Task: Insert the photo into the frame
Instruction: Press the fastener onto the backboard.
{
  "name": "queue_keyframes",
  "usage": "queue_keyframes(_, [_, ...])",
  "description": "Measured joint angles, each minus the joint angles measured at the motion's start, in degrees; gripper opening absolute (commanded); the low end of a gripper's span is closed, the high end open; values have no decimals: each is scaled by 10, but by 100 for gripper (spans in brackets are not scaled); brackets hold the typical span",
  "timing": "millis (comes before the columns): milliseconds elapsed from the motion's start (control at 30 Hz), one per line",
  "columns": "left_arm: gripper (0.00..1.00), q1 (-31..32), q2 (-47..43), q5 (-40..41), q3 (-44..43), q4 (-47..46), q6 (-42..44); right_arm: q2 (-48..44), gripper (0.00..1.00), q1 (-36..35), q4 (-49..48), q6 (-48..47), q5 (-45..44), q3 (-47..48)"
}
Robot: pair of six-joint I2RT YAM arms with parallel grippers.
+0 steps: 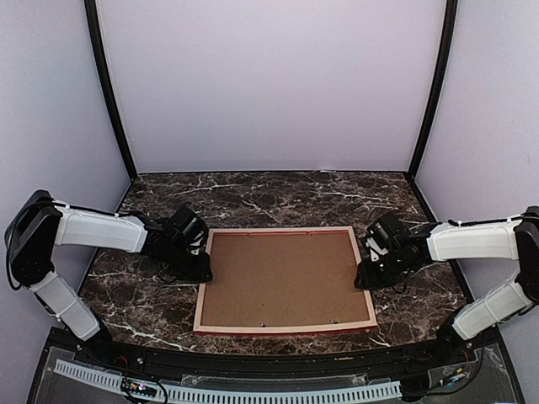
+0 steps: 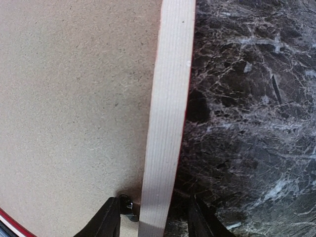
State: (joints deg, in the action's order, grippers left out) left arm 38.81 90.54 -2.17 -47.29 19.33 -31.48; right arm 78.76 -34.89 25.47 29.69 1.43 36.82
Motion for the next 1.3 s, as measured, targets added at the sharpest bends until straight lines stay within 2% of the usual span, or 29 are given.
queue_keyframes(200, [21, 0, 2, -4, 0, -5, -1, 0, 46, -1, -2, 2, 0, -1])
queue_keyframes(300, [18, 0, 2, -2, 0, -5, -5, 0, 44, -1, -2, 2, 0, -1])
queue_keyframes(667, [17, 0, 2, 2, -2, -3, -14, 2, 32, -3, -9, -12, -1, -1])
queue_keyframes(1000, [16, 0, 3, 19, -6, 1, -15, 1, 27, -3, -14, -23, 6, -1])
queue_keyframes(1167, [16, 0, 5, 25, -8, 3, -15, 2, 26, -3, -17, -28, 13, -1])
queue_keyframes(1300, [18, -1, 9, 27, -13, 7, -15, 4, 35, -3, -21, -31, 17, -1])
